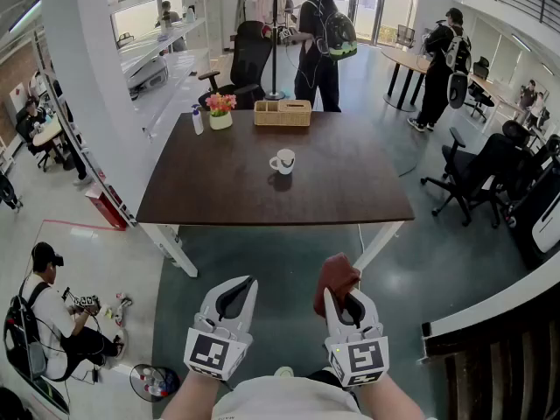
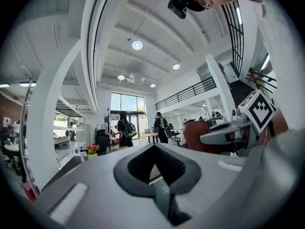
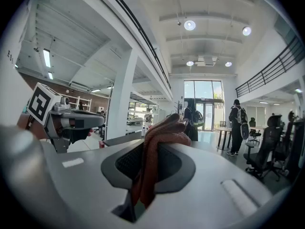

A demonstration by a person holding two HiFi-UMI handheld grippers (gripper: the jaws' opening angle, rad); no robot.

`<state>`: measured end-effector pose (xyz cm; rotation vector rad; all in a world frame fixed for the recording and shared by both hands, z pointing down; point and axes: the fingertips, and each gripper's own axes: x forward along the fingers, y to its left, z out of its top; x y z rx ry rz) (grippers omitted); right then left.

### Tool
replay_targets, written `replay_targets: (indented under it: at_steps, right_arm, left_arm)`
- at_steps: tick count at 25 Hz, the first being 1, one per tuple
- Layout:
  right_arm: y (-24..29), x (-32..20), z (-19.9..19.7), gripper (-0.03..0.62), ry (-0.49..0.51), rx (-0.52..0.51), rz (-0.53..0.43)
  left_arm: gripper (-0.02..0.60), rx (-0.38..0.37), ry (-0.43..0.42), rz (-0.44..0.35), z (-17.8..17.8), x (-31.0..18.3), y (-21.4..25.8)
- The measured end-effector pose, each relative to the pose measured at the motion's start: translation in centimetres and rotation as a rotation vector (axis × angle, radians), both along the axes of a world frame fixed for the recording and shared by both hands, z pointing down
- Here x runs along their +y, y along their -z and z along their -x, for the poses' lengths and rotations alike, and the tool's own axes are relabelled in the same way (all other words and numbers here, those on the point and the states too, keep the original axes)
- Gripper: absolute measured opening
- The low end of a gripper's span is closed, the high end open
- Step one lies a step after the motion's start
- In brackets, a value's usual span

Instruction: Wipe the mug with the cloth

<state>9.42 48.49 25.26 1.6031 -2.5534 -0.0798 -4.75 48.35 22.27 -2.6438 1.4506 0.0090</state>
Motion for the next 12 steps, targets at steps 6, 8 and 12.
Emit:
replay_targets:
  at_steps: [6, 8, 12]
  right_arm:
    - [-0.11, 0.02, -0.26, 0.078, 0.005, 0.003, -0.001]
    - [-0.2, 0.04, -0.27, 0.078, 0.004, 0.004, -0.001]
    - [-0.18, 0.18, -0.6, 0.08, -0.016, -0.003, -0.003]
  left_arm:
    - [0.0, 0.001, 0.003, 0.014, -0.11, 0.18, -0.43]
    - [0.0, -0.005, 0.004, 0.017, -0.04, 0.19, -0.48]
    - [0.0, -0.004, 0.007, 0.021, 0.09, 0.33, -0.78]
